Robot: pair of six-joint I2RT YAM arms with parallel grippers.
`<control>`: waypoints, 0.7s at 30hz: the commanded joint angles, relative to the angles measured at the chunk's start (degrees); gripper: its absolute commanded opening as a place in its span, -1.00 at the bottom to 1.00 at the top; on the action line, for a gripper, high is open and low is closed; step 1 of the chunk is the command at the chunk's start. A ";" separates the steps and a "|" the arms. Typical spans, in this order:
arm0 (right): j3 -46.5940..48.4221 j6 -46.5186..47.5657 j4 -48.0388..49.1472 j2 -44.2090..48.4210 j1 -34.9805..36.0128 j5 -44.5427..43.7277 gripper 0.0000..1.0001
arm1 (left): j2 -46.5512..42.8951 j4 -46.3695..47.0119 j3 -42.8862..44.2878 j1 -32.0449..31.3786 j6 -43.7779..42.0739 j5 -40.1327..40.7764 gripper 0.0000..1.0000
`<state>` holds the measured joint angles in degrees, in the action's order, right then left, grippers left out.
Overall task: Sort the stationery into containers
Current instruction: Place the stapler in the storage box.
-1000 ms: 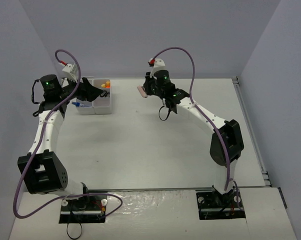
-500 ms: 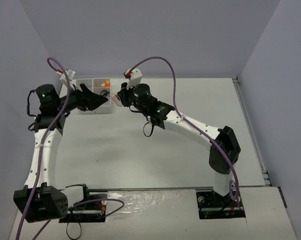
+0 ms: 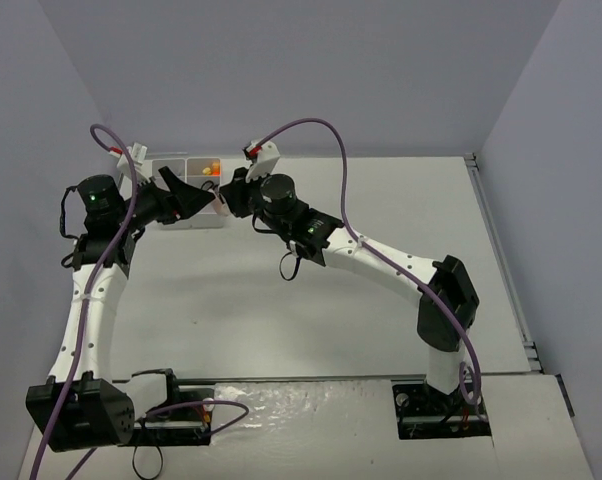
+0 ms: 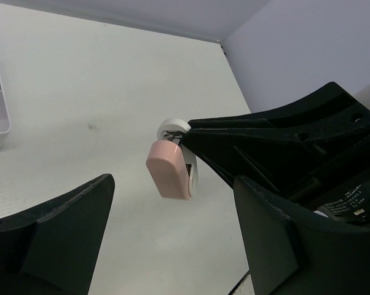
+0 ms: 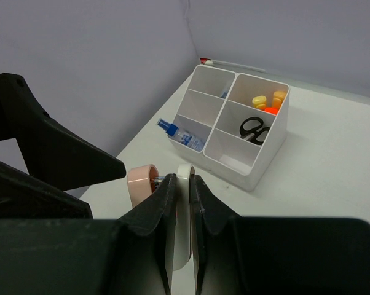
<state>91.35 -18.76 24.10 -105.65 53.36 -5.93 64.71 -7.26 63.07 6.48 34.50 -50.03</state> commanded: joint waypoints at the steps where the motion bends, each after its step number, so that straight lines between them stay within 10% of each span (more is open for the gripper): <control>1: 3.23 -2.44 7.99 1.84 0.51 1.27 -1.00 | -1.16 3.58 1.98 0.02 0.31 0.81 0.34; 21: 4.33 -6.30 10.53 -1.23 0.78 5.25 -1.00 | 0.62 4.63 2.53 0.02 1.54 1.52 -0.16</control>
<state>92.50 -23.93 27.98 -107.03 53.43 -1.97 65.20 -6.89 63.07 6.48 34.97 -48.98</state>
